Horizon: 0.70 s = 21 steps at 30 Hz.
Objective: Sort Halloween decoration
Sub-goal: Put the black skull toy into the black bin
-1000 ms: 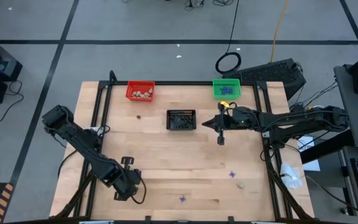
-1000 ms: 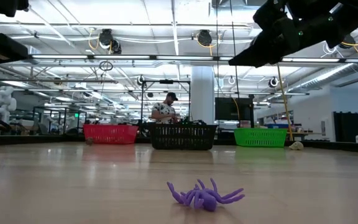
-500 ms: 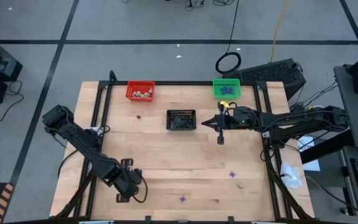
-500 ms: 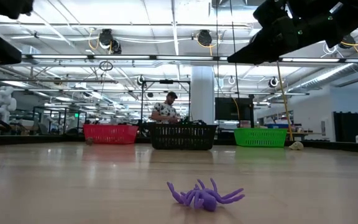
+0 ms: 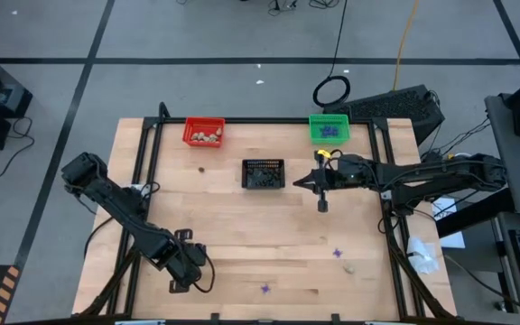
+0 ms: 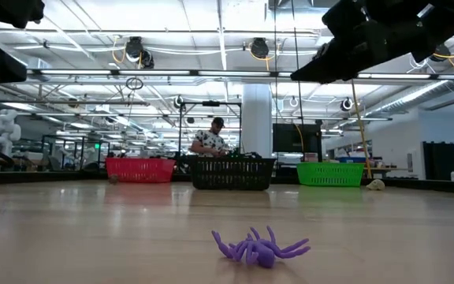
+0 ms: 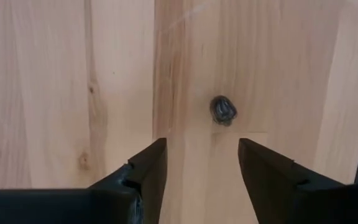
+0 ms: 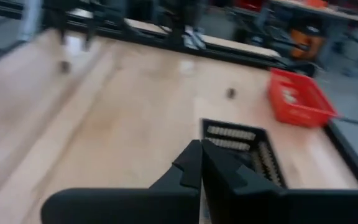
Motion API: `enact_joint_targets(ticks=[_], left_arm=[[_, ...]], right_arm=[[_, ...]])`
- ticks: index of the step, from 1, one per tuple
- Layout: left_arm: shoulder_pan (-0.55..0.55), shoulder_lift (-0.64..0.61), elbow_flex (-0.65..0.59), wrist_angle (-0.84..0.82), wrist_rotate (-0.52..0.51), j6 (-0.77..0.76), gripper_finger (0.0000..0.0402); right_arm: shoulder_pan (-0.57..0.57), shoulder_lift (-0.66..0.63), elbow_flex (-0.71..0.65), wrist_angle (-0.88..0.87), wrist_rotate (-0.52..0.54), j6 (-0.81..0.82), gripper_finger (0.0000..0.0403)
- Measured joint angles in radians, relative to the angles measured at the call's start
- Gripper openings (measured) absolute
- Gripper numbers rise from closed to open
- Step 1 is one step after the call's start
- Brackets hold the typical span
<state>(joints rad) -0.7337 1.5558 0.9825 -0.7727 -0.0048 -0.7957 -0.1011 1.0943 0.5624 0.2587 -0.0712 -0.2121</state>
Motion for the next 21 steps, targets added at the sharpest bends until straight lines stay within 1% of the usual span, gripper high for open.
enact_joint_targets(ticks=[3,6,12,16,19,21], left_arm=[[0.001,0.0,0.0,0.0,-0.006,0.025,0.0194],[0.001,0.0,0.0,0.0,-0.012,0.051,0.0195],[0.022,0.0,0.0,0.013,-0.004,0.079,0.0195],[0.034,0.0,0.0,0.073,-0.003,0.103,0.0195],[0.046,0.0,0.0,0.125,0.007,0.089,0.0195],[0.049,0.0,0.001,0.14,0.011,0.035,0.0195]], right_arm=[[-0.018,0.016,-0.022,0.04,-0.088,-0.016,0.0],[-0.044,0.021,-0.053,0.083,-0.113,-0.017,0.0],[-0.096,0.02,-0.063,0.117,-0.113,-0.015,0.0],[-0.102,0.02,-0.063,0.132,-0.114,-0.01,0.0],[-0.102,0.02,-0.063,0.135,-0.114,-0.014,0.0],[-0.104,0.02,-0.063,0.15,-0.114,-0.033,0.0]])
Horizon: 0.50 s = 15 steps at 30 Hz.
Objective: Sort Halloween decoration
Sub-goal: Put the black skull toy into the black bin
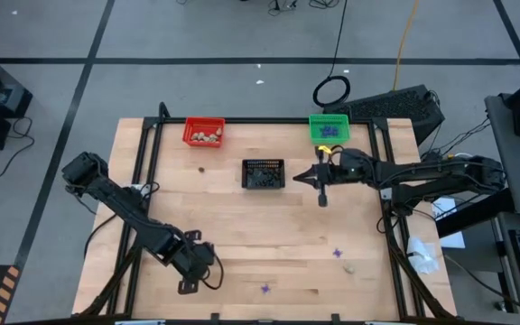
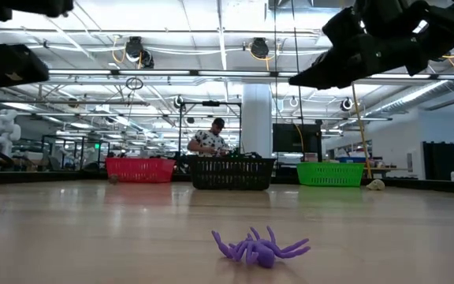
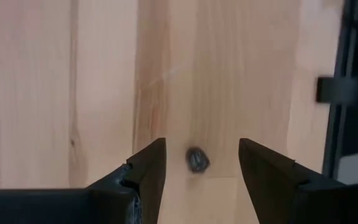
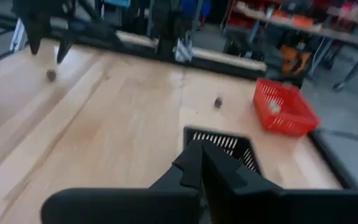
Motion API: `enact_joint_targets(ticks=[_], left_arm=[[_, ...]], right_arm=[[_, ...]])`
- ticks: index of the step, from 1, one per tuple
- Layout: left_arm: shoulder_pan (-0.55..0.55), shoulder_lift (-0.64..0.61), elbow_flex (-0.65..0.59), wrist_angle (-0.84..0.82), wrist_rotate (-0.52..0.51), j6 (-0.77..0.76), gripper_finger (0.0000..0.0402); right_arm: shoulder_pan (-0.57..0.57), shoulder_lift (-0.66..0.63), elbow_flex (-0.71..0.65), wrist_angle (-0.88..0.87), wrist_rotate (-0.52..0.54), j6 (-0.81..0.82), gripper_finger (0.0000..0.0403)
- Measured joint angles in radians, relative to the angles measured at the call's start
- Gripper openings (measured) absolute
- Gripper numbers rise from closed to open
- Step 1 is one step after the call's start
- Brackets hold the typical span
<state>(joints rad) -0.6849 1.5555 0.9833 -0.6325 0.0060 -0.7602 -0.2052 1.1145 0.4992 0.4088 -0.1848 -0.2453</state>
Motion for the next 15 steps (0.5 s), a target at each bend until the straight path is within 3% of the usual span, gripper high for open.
enact_joint_targets(ticks=[7,15], left_arm=[[-0.025,0.036,0.0,-0.04,0.025,-0.2,0.0186],[-0.036,0.146,0.0,-0.021,0.048,-0.259,0.0182]], right_arm=[[-0.011,0.0,0.0,0.036,0.0,-0.011,0.0],[-0.011,0.0,0.0,0.028,0.0,-0.014,0.0]])
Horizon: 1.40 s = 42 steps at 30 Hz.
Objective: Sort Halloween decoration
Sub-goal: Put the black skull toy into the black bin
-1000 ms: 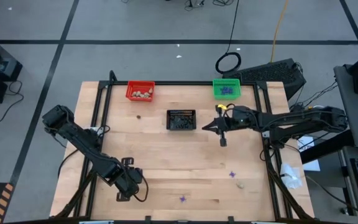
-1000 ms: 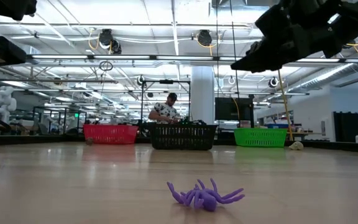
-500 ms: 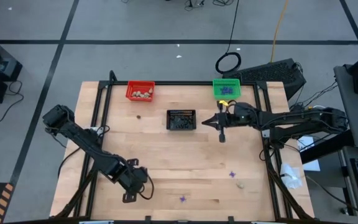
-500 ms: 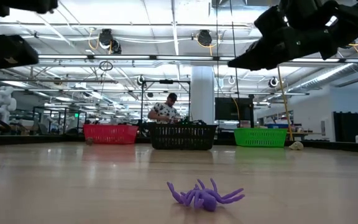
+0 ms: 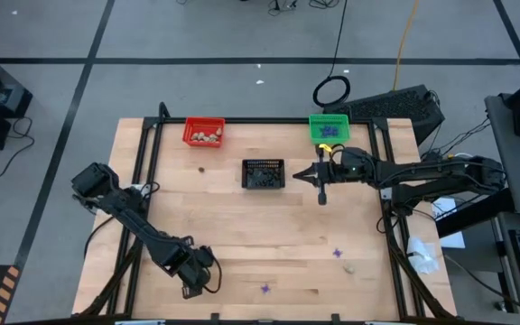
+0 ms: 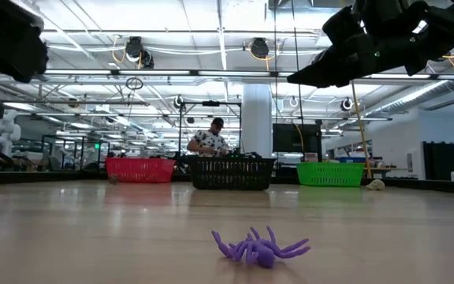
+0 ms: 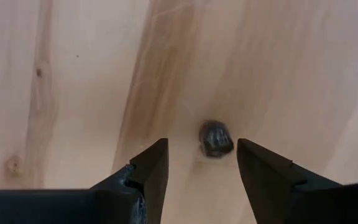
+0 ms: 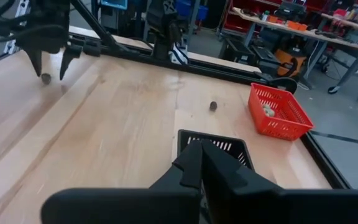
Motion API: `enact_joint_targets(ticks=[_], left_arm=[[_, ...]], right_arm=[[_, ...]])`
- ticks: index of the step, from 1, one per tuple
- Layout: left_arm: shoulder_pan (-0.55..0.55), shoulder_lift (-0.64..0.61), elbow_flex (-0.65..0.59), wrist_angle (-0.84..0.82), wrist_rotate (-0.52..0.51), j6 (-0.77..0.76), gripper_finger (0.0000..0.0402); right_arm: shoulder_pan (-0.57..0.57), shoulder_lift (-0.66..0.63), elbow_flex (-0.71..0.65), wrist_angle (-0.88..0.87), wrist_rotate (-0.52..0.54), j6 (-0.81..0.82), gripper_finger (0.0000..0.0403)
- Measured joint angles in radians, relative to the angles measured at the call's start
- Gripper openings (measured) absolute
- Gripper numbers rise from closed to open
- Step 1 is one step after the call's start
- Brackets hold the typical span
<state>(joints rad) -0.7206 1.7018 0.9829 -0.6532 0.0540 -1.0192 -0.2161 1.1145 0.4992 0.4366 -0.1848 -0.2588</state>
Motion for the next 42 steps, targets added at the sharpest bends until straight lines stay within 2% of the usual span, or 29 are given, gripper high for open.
enact_joint_targets(ticks=[10,13,21,26,34,42], left_arm=[[-0.014,0.05,0.004,-0.035,-0.032,-0.023,0.0176],[-0.015,0.052,0.004,-0.04,-0.04,-0.023,0.0152],[-0.014,0.053,0.003,-0.043,-0.055,-0.022,0.0055],[-0.013,0.053,0.002,-0.039,-0.055,-0.022,0.0034],[-0.012,0.054,0.001,-0.032,-0.062,-0.068,0.0034],[-0.012,0.056,0.001,-0.03,-0.069,-0.069,0.0107]], right_arm=[[0.0,0.0,0.0,0.001,0.0,0.011,0.0],[0.0,0.0,0.0,0.001,0.0,0.011,0.0],[-0.001,0.0,0.0,0.014,0.0,-0.016,0.0],[-0.014,0.0,0.0,0.042,0.0,-0.023,0.0],[-0.027,0.0,0.0,0.046,0.0,-0.023,0.0],[-0.027,0.0,0.0,0.046,0.0,-0.023,0.0]])
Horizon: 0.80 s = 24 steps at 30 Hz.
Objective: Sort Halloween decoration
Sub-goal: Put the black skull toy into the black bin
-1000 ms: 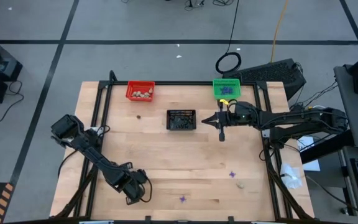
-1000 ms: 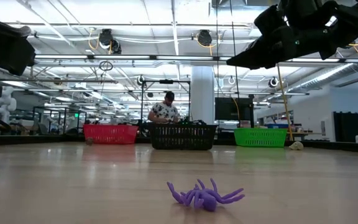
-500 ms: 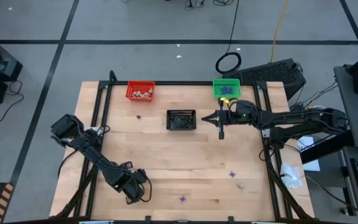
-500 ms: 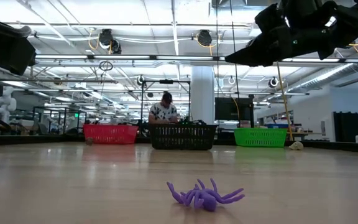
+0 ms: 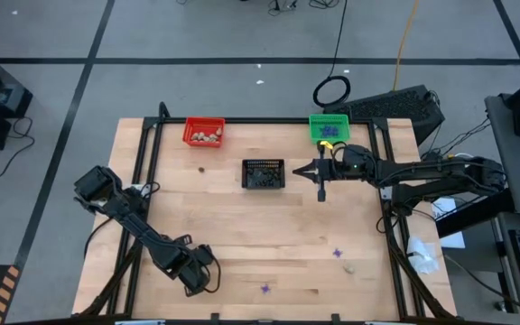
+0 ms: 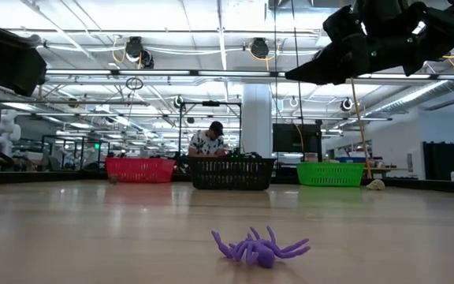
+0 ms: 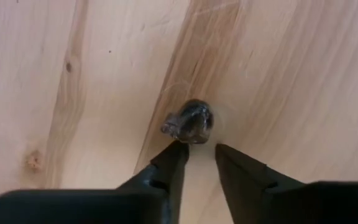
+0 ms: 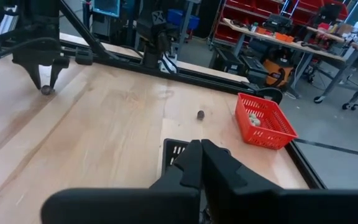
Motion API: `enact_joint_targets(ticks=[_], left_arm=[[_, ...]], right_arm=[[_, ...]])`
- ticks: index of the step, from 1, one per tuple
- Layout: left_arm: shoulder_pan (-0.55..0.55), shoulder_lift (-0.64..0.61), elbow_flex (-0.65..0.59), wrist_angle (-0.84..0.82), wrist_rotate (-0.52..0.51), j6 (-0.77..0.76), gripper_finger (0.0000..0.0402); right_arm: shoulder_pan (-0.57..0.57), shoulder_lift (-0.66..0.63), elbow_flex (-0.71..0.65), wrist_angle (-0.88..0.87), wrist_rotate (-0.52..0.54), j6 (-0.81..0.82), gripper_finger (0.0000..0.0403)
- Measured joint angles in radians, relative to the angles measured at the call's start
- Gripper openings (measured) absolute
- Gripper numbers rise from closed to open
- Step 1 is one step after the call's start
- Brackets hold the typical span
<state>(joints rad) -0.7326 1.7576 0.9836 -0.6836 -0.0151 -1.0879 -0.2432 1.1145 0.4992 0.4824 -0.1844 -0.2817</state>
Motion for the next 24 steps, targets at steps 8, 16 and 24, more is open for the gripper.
enact_joint_targets(ticks=[8,16,24], left_arm=[[-0.001,0.0,0.0,-0.007,-0.038,0.052,0.0165],[-0.021,0.0,0.0,-0.028,-0.147,0.209,0.0167],[-0.043,0.001,-0.002,-0.032,-0.233,0.354,0.0167]], right_arm=[[0.0,0.0,0.0,0.0,0.0,0.0,0.0],[0.0,0.0,0.0,0.0,0.0,0.0,0.0],[0.0,0.0,0.0,0.0,0.0,0.0,0.0]])
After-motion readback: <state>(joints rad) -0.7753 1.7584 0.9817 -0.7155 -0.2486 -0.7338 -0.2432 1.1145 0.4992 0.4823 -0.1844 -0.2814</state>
